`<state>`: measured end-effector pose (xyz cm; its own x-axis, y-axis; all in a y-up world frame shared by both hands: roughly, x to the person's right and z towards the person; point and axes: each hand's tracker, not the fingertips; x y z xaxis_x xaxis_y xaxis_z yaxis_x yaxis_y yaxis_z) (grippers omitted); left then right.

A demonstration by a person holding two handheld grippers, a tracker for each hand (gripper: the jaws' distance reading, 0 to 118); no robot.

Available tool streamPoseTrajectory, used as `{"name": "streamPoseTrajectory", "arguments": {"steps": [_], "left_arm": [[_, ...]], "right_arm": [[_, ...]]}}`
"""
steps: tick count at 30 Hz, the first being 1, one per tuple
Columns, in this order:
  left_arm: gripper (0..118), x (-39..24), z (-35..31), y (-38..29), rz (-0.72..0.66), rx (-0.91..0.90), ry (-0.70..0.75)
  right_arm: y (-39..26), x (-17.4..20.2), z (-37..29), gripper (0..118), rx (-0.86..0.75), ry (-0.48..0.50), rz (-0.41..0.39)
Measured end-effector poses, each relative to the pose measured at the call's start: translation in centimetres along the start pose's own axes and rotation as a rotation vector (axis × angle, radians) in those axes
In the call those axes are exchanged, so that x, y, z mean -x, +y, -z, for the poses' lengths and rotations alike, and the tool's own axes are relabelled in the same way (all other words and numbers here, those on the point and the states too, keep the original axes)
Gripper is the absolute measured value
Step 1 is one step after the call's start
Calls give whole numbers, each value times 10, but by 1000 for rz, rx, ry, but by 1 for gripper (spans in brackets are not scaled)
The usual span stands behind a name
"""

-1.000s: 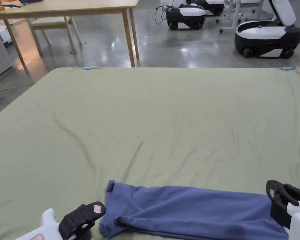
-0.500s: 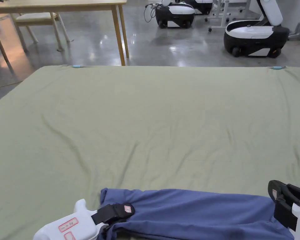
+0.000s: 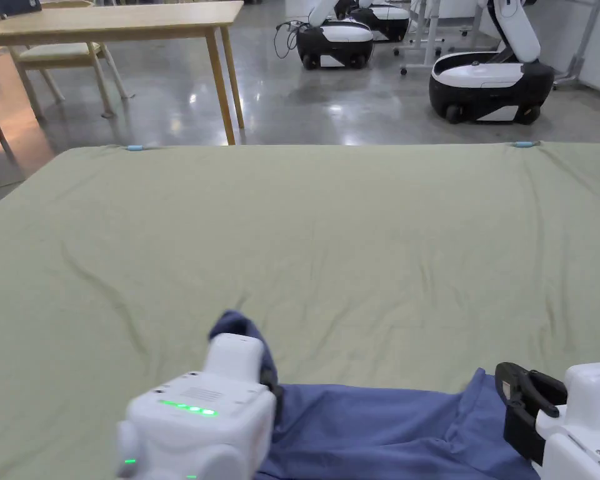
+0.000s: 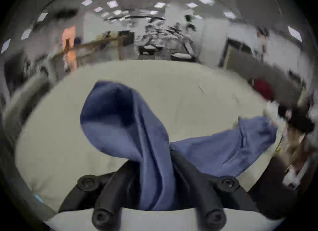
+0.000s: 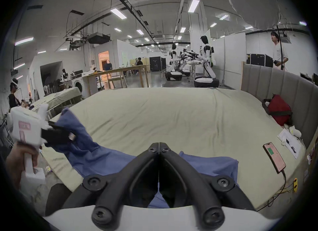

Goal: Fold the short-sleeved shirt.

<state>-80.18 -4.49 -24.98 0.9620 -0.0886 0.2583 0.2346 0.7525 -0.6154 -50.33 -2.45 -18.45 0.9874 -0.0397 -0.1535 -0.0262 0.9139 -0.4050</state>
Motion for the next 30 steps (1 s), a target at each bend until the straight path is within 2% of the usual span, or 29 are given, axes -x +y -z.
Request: {"name": "streamPoseTrajectory", "arguments": {"steps": [2,5,7,8,9,10,12,13,15,18,19,20,21,22,28,30], "left_arm": [[7,-48,23,2,134,56,44],[7,-102,62,-8,215,152,63],[10,-118,81,-16,222,172,84],[19,-117,85,-19,193,172,74],[35,-112,84,-20,137,160,57],[57,-106,80,-16,97,151,64],[102,-79,64,-4,-70,150,-94],[108,-67,53,-2,-169,123,-169],[107,-42,26,1,-317,10,-221],[107,-13,1,2,-374,-48,-193],[103,-3,-1,-1,-397,-52,-169],[88,0,2,-3,-425,-33,-171],[52,5,7,-6,-445,-14,-173],[4,6,15,-9,-454,22,-201],[4,-24,67,-23,-491,156,-304],[4,-43,75,-20,-471,151,-402]], "right_arm": [[-3,-7,-6,1,-6,2,3],[-9,-18,-14,1,-11,-1,10],[-12,-28,-18,1,-6,0,15],[-13,-33,-20,1,-4,2,19],[-14,-39,-22,1,-1,4,22],[-15,-44,-23,1,1,8,26],[-18,-53,-27,1,-2,16,36],[-18,-57,-27,1,-5,18,43],[-21,-65,-28,1,-5,24,60],[-24,-72,-28,1,-12,26,86],[-25,-74,-28,1,-11,27,100],[-27,-76,-27,1,-12,28,112],[-28,-77,-26,1,-9,28,118],[-29,-78,-23,1,-3,27,125],[-33,-80,-20,1,13,27,147],[-33,-81,-21,1,17,18,147]]}}
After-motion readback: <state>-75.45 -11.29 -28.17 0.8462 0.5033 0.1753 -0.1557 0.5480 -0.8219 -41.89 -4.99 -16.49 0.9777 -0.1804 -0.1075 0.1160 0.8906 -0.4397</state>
